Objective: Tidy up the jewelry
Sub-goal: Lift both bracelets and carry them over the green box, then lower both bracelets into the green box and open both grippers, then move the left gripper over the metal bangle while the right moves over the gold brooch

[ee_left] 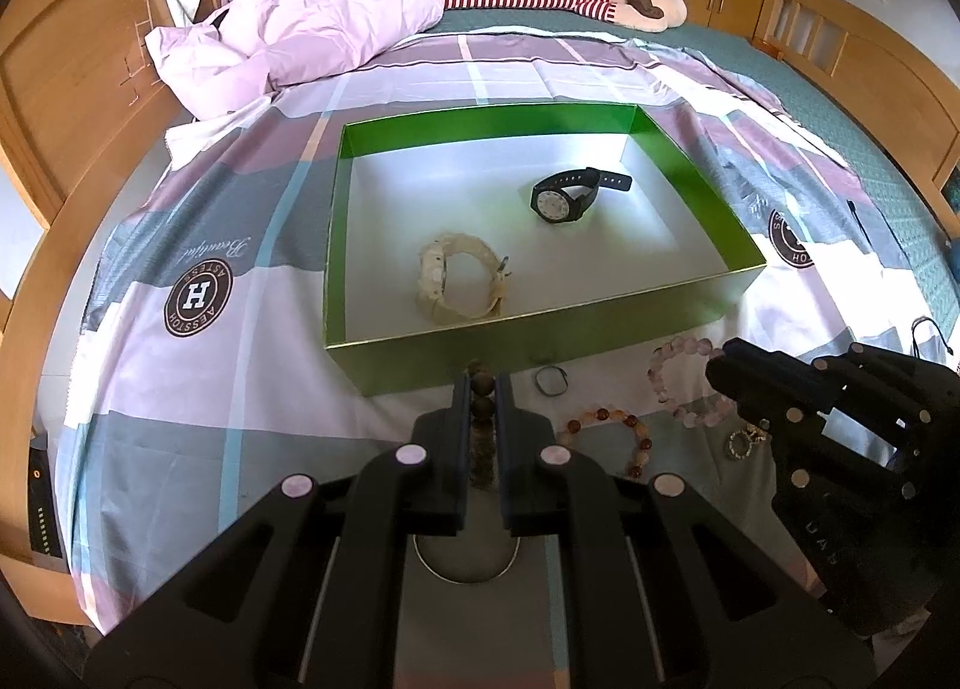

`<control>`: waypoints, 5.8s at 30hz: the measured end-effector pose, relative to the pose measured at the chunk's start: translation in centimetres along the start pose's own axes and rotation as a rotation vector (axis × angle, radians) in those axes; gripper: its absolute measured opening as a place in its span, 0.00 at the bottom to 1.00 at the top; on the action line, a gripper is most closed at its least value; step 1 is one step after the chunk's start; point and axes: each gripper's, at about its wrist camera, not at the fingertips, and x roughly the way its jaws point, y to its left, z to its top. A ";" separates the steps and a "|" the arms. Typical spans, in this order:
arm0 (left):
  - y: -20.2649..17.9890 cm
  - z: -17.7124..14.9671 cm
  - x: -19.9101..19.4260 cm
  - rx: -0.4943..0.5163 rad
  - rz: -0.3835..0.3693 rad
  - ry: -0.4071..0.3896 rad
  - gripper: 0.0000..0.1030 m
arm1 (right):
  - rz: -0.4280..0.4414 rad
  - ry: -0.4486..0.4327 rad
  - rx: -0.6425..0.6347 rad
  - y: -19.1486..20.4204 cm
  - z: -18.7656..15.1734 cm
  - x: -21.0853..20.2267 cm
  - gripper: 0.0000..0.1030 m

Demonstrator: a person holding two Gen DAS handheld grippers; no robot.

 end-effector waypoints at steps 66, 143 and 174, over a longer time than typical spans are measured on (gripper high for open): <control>-0.6 -2.1 5.6 0.018 -0.001 0.223 0.74 | -0.040 0.262 0.252 -5.1 -5.2 4.4 0.71; -2.6 -3.0 8.1 0.085 0.047 0.271 0.83 | -0.010 0.355 -0.018 -1.2 -5.7 4.8 0.75; -2.8 -3.4 8.0 0.101 0.061 0.260 0.84 | -0.043 0.321 -0.041 -0.8 -5.6 4.5 0.55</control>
